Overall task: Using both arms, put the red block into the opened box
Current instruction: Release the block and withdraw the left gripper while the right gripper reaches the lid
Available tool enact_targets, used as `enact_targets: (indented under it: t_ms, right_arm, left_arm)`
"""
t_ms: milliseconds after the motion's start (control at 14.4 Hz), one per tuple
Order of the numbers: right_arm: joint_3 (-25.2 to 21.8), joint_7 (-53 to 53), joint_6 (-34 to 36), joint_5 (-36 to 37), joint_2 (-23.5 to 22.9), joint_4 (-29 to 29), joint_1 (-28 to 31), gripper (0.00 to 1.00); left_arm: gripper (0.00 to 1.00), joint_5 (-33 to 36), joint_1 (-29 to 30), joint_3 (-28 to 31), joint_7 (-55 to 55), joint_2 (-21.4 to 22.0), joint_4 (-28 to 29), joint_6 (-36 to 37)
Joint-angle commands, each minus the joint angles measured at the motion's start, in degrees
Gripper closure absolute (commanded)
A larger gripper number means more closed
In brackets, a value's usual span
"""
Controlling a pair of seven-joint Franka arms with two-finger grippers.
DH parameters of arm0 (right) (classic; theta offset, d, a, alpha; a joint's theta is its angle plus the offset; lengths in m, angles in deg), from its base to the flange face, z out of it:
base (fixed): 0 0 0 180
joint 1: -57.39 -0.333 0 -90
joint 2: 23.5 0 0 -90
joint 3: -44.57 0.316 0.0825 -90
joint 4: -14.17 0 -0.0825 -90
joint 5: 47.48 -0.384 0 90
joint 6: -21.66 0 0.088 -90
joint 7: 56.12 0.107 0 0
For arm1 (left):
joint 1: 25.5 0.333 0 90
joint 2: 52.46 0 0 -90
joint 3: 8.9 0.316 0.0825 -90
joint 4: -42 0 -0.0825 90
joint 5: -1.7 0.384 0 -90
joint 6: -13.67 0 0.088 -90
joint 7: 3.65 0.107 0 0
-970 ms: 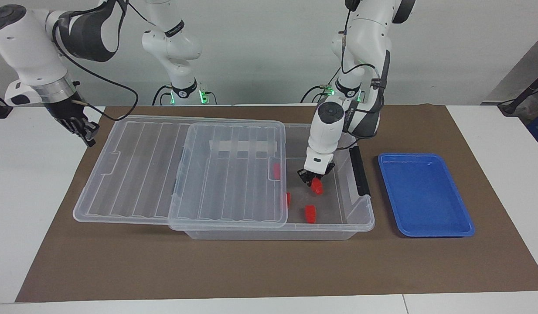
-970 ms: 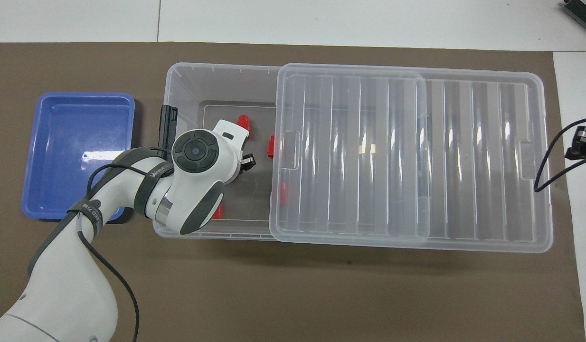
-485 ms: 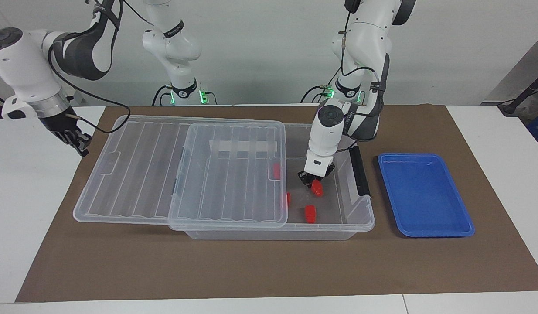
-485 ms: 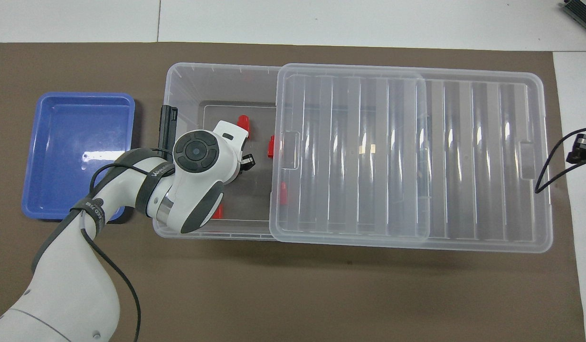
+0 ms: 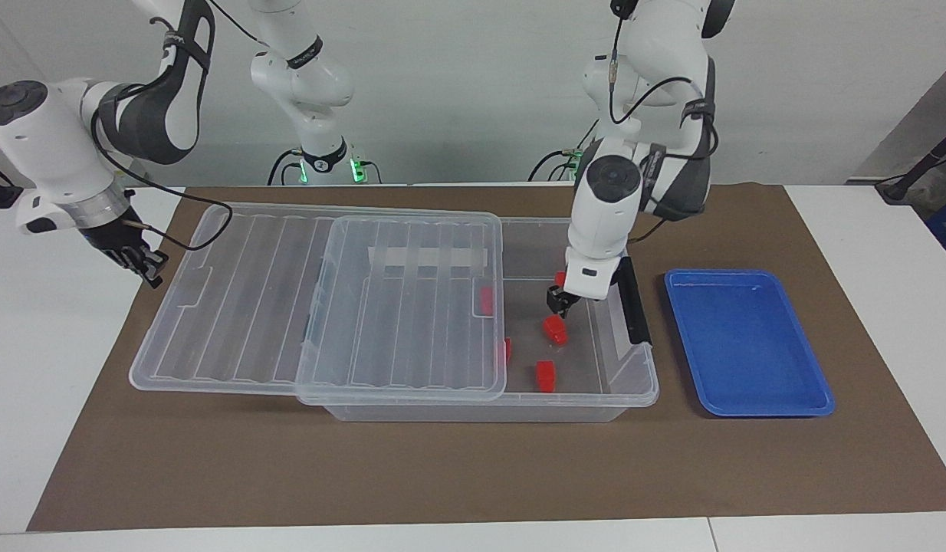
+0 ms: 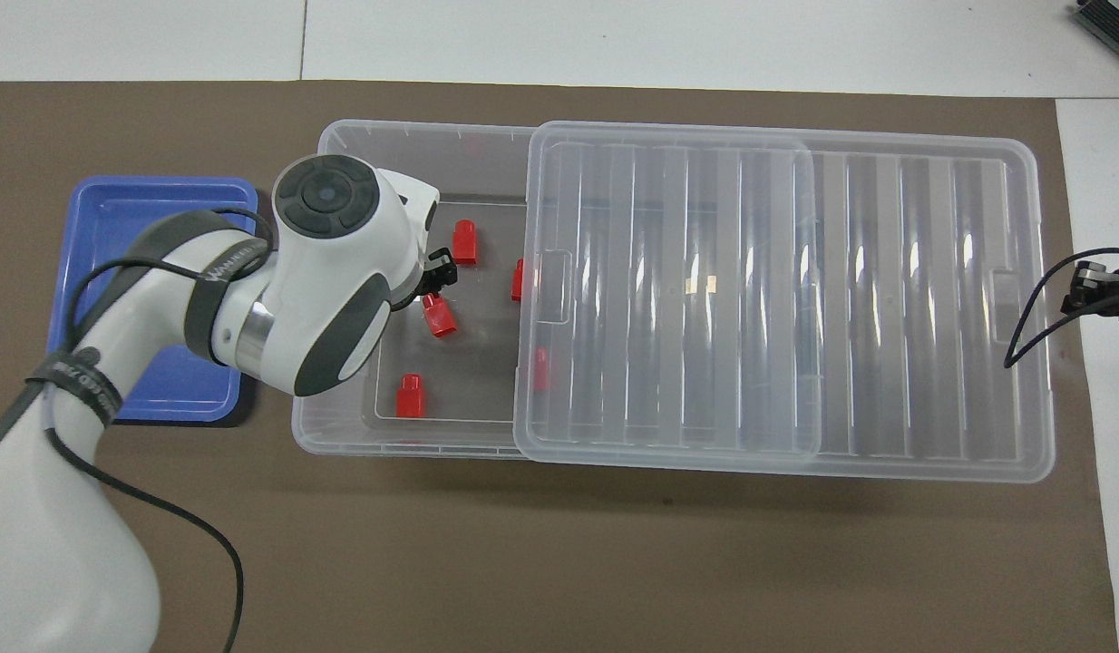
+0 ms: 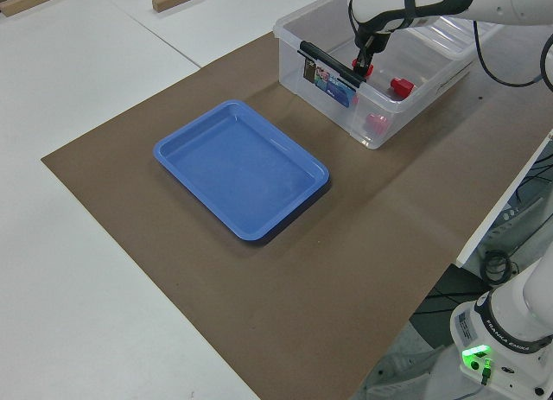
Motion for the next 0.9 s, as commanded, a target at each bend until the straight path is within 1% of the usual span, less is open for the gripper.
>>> enact_targets:
  t_ms: [0,69,139,208,346,416,485,762,831]
  right_arm:
    - [0.2,-0.9,-1.1,-1.0,0.4,0.8,-1.8,1.00]
    - [0.2,-0.5,-1.4,-1.1,0.4,0.9,-2.6,1.00]
    - [0.3,-0.5,-1.6,-1.1,0.4,0.9,-2.9,1.00]
    - [0.4,-0.6,-1.6,-1.2,0.4,0.9,-3.5,1.00]
    - [0.4,-0.9,-1.5,-2.0,0.5,1.1,-5.4,1.00]
    - [0.4,-1.1,-1.5,-3.4,0.5,1.3,-6.1,1.00]
    - [0.4,-1.2,-1.3,-4.6,0.6,1.5,-7.4,1.00]
    - [0.4,-0.2,-2.2,-4.9,1.5,4.2,-12.6,1.00]
    - [0.4,0.3,-3.5,-4.9,1.8,5.1,-14.1,1.00]
  left_arm:
    - [0.21,-1.5,2.3,0.3,7.0,4.7,-3.4,10.0]
    - [0.20,-1.6,4.1,0.6,12.2,6.8,-3.4,12.6]
    - [0.16,-1.6,7.1,0.7,19.3,9.2,-3.2,15.2]
    - [0.00,-1.6,10.3,0.6,26.9,11.8,-2.8,17.1]
    - [0.00,-1.6,16.6,0.8,40.6,15.7,-2.2,21.3]
    - [0.00,-1.6,18.9,0.8,45.9,16.8,-2.1,22.9]
    - [0.00,-1.6,20.6,0.8,50.1,17.2,-1.6,23.0]
    - [0.00,-1.3,21.4,0.9,51.5,17.7,-0.8,23.5]
    - [0.00,-1.2,22.1,0.9,52.1,18.5,0.9,23.3]
